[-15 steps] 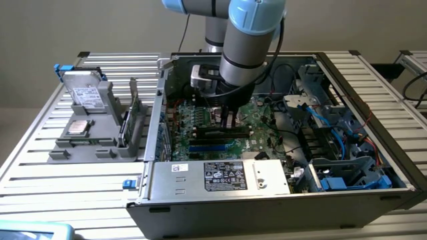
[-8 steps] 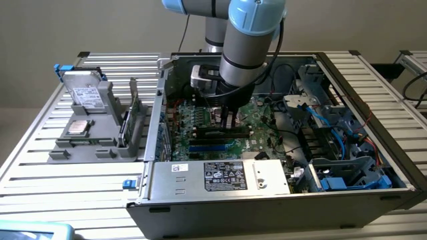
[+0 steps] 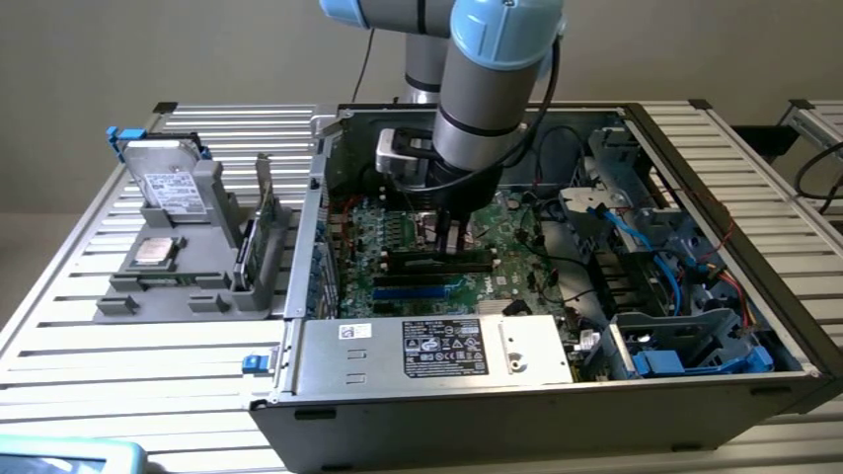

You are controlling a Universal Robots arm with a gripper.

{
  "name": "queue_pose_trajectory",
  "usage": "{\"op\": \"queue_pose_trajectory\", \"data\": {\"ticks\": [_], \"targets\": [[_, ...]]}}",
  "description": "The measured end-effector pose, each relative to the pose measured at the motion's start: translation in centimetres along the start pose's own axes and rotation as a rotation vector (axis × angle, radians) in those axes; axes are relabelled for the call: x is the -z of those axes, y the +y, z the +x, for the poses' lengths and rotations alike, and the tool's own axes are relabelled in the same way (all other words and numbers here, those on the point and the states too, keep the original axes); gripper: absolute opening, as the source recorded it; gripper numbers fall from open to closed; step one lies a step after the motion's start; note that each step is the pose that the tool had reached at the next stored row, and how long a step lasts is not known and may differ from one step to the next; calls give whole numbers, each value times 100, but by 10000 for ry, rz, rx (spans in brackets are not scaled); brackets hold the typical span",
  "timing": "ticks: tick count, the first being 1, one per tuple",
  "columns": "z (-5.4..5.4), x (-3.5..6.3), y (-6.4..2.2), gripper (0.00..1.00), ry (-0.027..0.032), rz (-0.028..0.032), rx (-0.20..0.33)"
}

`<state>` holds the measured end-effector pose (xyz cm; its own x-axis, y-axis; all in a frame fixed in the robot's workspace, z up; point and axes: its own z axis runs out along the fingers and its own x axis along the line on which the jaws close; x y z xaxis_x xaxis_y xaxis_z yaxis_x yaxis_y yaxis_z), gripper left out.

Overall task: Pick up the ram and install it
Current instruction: 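Insert the ram into the slot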

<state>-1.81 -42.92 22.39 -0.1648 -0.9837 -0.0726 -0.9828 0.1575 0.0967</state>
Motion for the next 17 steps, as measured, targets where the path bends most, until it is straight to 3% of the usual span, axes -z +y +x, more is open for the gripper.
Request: {"op": "queue_pose_trajectory", "data": {"ticks": [8,13,17], "targets": [[-1,18,16,14,148,25,-12],[-19,41,25,14,413,68,-33],[-26,50,26,14,485,80,-21]]}}
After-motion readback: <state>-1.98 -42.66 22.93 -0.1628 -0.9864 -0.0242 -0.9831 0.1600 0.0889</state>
